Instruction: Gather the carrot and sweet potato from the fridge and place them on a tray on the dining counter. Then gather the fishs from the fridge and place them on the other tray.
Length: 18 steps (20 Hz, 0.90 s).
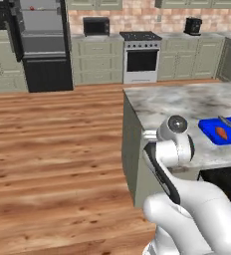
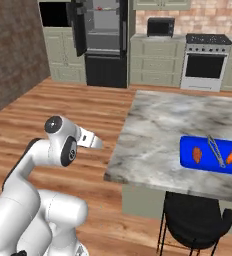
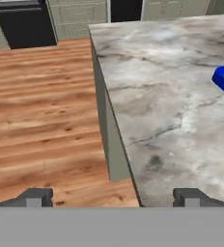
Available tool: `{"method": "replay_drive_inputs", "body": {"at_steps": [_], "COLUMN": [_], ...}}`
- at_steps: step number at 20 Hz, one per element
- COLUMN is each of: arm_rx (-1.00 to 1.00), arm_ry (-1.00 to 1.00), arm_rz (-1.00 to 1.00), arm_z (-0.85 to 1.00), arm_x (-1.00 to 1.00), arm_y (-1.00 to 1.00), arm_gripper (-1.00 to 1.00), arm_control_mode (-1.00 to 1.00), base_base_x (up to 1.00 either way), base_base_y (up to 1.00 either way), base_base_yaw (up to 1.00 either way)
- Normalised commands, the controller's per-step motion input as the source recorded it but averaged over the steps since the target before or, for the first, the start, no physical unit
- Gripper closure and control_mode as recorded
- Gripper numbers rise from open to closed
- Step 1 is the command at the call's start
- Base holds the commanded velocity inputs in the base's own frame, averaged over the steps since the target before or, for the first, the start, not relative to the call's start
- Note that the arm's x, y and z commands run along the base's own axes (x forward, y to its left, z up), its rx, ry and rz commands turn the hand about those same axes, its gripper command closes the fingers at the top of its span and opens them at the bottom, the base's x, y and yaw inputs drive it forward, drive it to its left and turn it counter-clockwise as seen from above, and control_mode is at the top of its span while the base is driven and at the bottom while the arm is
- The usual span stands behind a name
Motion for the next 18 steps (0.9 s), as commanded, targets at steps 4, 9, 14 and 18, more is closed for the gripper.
{"method": "replay_drive_inputs", "body": {"at_steps": [4, 9, 14, 18], "arm_rx": [0.00, 0.00, 0.00, 0.00], "arm_ry": [0.00, 0.00, 0.00, 0.00], "arm_rz": [0.00, 0.00, 0.00, 0.00], "arm_z": [0.00, 0.00, 0.00, 0.00], "arm_x": [0.00, 0.00, 0.00, 0.00], "arm_y": [0.00, 0.00, 0.00, 0.00], "arm_gripper": [-1.00, -1.00, -1.00, -1.00], "arm_control_mode": [1.00, 1.00, 1.00, 1.00], "base_base_x": [0.54, 0.88, 0.97, 0.98], "base_base_y": [1.00, 1.00, 1.00, 0.95], "base_base_yaw": [-0.06, -0.10, -0.13, -0.13]}}
